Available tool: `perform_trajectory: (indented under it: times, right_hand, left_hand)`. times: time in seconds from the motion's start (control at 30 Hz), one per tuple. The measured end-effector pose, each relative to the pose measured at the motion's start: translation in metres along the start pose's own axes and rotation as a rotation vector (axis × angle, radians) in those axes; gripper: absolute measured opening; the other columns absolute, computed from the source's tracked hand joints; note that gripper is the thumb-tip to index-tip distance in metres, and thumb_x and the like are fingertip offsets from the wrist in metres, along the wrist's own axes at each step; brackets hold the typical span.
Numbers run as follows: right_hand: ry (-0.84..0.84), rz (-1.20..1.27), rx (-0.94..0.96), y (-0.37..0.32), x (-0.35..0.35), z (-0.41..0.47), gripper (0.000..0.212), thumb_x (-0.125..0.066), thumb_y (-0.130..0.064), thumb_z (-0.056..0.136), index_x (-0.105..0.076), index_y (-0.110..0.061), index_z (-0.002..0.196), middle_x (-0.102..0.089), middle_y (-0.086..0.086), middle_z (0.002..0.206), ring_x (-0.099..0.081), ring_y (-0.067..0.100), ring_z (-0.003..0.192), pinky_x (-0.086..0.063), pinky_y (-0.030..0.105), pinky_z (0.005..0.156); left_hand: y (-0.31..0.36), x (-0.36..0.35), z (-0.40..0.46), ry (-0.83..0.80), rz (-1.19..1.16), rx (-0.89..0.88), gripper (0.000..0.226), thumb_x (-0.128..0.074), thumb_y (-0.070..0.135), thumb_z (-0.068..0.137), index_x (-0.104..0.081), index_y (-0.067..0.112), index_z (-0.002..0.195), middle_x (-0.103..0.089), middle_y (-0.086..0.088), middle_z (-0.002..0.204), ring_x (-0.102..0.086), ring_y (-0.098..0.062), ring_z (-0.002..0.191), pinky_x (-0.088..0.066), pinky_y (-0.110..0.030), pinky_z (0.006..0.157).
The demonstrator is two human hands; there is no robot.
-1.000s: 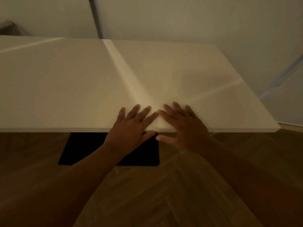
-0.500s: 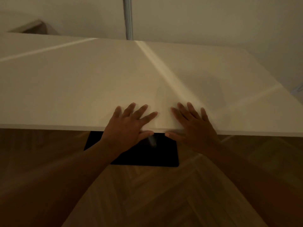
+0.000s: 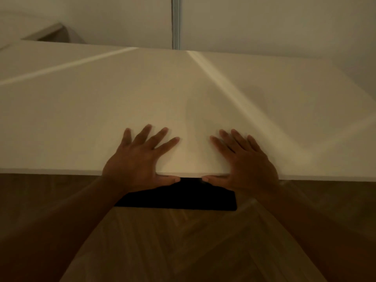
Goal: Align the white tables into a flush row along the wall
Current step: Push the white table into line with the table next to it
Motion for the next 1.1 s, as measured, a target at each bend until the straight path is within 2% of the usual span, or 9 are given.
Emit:
perform_trajectory:
  times: [0.27, 0.5, 0.63, 0.8, 0.97, 1.1]
  right_hand:
    - [0.007, 0.034, -0.046, 0.001, 0.001, -0.006, 0.107, -0.016, -0.1, 0.072, -0.006, -0.039, 0.159, -0.01, -0.006, 0.168, -0.008, 0.022, 0.155, -0.013, 0.052, 0.123]
    - [0.011, 0.053, -0.068, -0.002, 0.004, -0.007, 0.106, -0.014, -0.1, 0.072, -0.002, -0.039, 0.159, -0.005, -0.008, 0.169, -0.003, 0.021, 0.155, -0.011, 0.051, 0.124]
    - [0.007, 0.053, -0.073, -0.003, 0.002, -0.007, 0.106, -0.015, -0.099, 0.073, -0.003, -0.039, 0.159, -0.005, -0.008, 0.169, -0.003, 0.022, 0.155, -0.012, 0.05, 0.124]
    - [0.019, 0.059, -0.084, -0.006, 0.004, -0.006, 0.106, -0.016, -0.099, 0.073, -0.006, -0.038, 0.159, -0.007, -0.007, 0.168, -0.004, 0.023, 0.155, -0.012, 0.051, 0.124]
    - [0.019, 0.057, -0.097, -0.008, 0.005, -0.006, 0.106, -0.013, -0.099, 0.073, -0.005, -0.038, 0.159, -0.006, -0.008, 0.169, -0.003, 0.022, 0.155, -0.011, 0.05, 0.124]
    - [0.014, 0.064, -0.124, -0.008, 0.004, -0.003, 0.107, -0.016, -0.101, 0.071, -0.007, -0.04, 0.158, -0.008, -0.009, 0.168, -0.005, 0.021, 0.155, -0.011, 0.05, 0.124]
  left_hand:
    - [0.001, -0.004, -0.002, 0.036, 0.028, -0.033, 0.1, -0.012, 0.1, 0.074, 0.017, 0.048, 0.155, 0.012, 0.008, 0.168, 0.011, -0.031, 0.155, -0.002, -0.064, 0.121]
    - [0.0, -0.002, -0.002, 0.113, 0.072, -0.074, 0.096, -0.022, 0.095, 0.08, -0.01, 0.043, 0.159, -0.018, 0.002, 0.167, -0.019, -0.039, 0.152, -0.022, -0.069, 0.116]
    - [-0.003, -0.004, -0.001, 0.113, 0.056, -0.078, 0.094, -0.02, 0.096, 0.08, -0.005, 0.046, 0.159, -0.012, 0.005, 0.168, -0.013, -0.038, 0.153, -0.017, -0.069, 0.117]
    - [-0.005, -0.004, 0.0, 0.131, 0.1, -0.099, 0.093, -0.026, 0.093, 0.082, -0.017, 0.041, 0.159, -0.025, 0.002, 0.165, -0.025, -0.041, 0.149, -0.026, -0.071, 0.113]
    - [-0.01, -0.007, 0.002, 0.134, 0.087, -0.092, 0.093, -0.024, 0.094, 0.081, -0.008, 0.046, 0.159, -0.016, 0.007, 0.167, -0.017, -0.037, 0.152, -0.021, -0.068, 0.117]
    - [-0.012, -0.005, 0.002, 0.119, 0.063, -0.079, 0.094, -0.026, 0.096, 0.079, -0.01, 0.047, 0.158, -0.018, 0.007, 0.167, -0.017, -0.036, 0.153, -0.019, -0.067, 0.118]
Point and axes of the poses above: each hand's wrist, its own z-axis towards the middle knuckle, its own x-axis out of the back of the hand, y = z × x, the point moved 6 cm from there along z, towards the middle knuckle
